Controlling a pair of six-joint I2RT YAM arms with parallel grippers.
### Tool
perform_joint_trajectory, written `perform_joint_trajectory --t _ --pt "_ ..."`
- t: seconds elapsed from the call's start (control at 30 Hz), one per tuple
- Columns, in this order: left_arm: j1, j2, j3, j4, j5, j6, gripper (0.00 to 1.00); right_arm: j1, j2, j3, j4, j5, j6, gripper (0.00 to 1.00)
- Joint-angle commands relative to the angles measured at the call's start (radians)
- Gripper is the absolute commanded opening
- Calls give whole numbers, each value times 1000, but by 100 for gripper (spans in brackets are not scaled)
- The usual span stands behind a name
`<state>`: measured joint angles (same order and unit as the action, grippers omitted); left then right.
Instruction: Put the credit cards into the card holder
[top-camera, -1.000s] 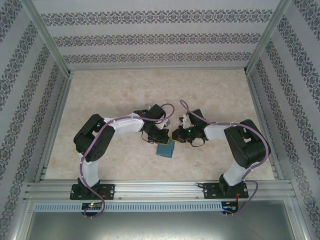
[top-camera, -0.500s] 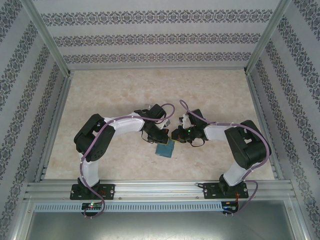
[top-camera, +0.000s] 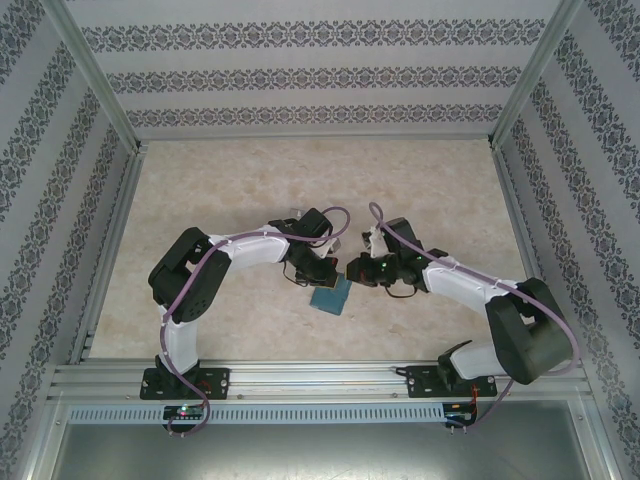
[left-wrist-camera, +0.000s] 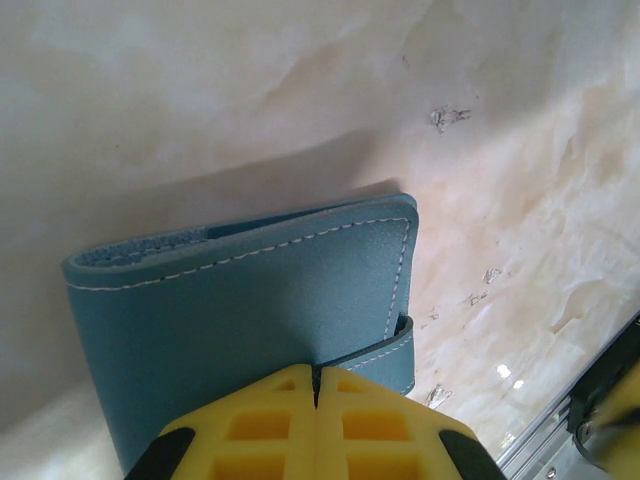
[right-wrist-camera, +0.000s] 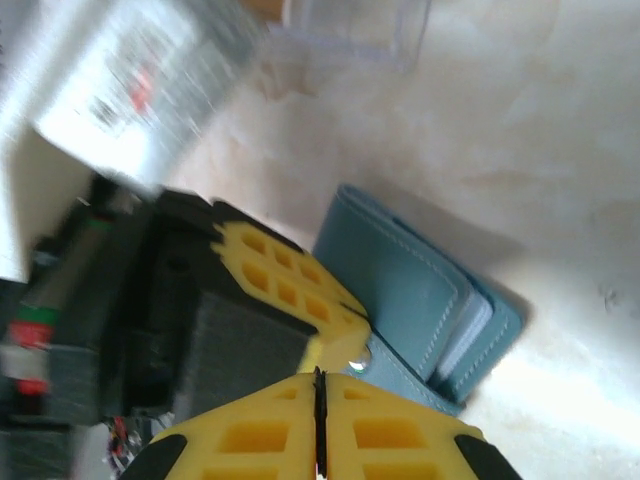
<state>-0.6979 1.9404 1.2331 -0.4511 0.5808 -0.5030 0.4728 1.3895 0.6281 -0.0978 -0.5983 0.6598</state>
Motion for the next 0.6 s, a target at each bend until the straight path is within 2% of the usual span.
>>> perform_joint_trajectory --t 0.0,0.2,0.57 --pt "9 53 -42 2 -46 29 0 28 28 -16 19 26 32 7" --pt "10 49 -54 11 -43 30 0 42 104 -24 124 -15 92 4" --pt "11 47 -61 30 -26 30 0 70 160 -60 187 -18 133 2"
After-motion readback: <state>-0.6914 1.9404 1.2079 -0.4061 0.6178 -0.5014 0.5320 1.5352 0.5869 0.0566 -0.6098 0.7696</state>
